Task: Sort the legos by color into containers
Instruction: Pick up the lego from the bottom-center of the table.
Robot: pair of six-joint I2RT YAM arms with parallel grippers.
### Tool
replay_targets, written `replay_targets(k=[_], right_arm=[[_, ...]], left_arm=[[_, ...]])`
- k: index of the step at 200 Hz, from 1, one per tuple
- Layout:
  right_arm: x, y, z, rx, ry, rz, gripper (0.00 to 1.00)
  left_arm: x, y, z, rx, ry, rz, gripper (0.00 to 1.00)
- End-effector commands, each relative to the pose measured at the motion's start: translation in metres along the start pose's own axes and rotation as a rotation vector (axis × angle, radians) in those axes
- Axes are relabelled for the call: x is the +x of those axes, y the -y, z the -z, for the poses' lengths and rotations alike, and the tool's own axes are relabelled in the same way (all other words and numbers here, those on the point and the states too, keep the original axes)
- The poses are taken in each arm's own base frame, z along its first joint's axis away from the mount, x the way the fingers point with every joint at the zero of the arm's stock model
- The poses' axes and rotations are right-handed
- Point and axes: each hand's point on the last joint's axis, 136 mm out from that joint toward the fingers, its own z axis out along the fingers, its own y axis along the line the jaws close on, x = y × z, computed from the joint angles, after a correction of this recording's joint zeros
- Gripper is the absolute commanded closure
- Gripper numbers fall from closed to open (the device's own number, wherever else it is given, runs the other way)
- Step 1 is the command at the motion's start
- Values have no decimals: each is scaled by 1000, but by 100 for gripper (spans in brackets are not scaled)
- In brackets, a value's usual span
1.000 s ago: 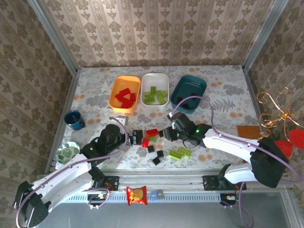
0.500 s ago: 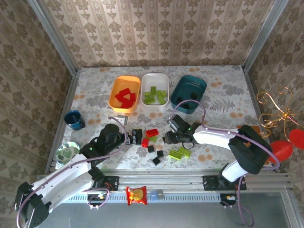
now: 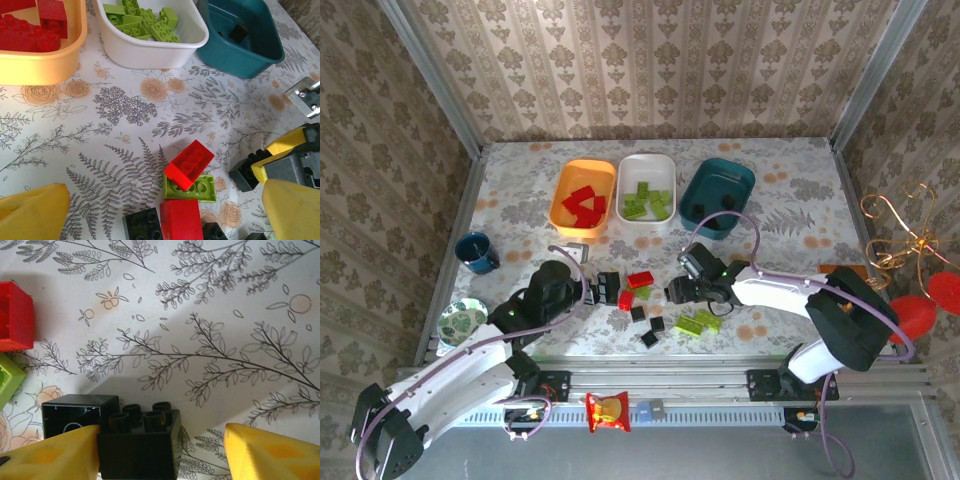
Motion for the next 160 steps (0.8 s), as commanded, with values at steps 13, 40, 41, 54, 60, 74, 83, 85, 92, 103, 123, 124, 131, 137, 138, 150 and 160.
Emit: replay_targets(k=[13,40,41,54,60,74,83,85,92,103,123,124,131,137,138,150,160], right_arm=[[-10,2,6,-20,50,-36,36],[-15,-4,13,-58,84,-35,35],[-15,-4,13,-59,85,-35,35],[-15,-3,14,-56,85,-33,35],[-15,-2,14,-50,80,-32,36],[-11,2,10,-30,63,-35,39],[-9,5,7,-20,54,-40,41],[-9,5,7,-18,53,-41,41],[-7,8,5,-9,47,-46,42],[-5,11,3,3,39,-56,43],[-4,20,4,41,42,-72,46],[-4,21,4,43,42,-73,46],[-4,24,5,55,46,-79,46],[-4,29,6,70,47,-90,47],[-4,29,6,70,47,-90,47],[-4,33,8,84,49,-100,47],[-6,33,10,82,55,-94,46]], left_arm=[[-2,1,-1,14,12,25,0],[-1,0,-1,12,9,27,0],[-1,0,-1,13,10,26,0],[-1,0,-1,13,14,28,0],[-1,0,-2,13,13,28,0],[0,0,-2,14,9,29,0],[1,0,-3,15,7,31,0],[0,0,-3,15,7,31,0],[1,0,-4,14,3,31,0],[1,0,-4,13,3,32,0],[2,-1,-4,13,2,32,0],[2,-1,-4,12,3,32,0],[2,-1,-4,13,2,32,0],[2,-1,-3,13,3,32,0],[2,-1,-3,11,3,33,0],[2,-1,-4,11,2,32,0],[2,-1,-4,12,3,32,0]])
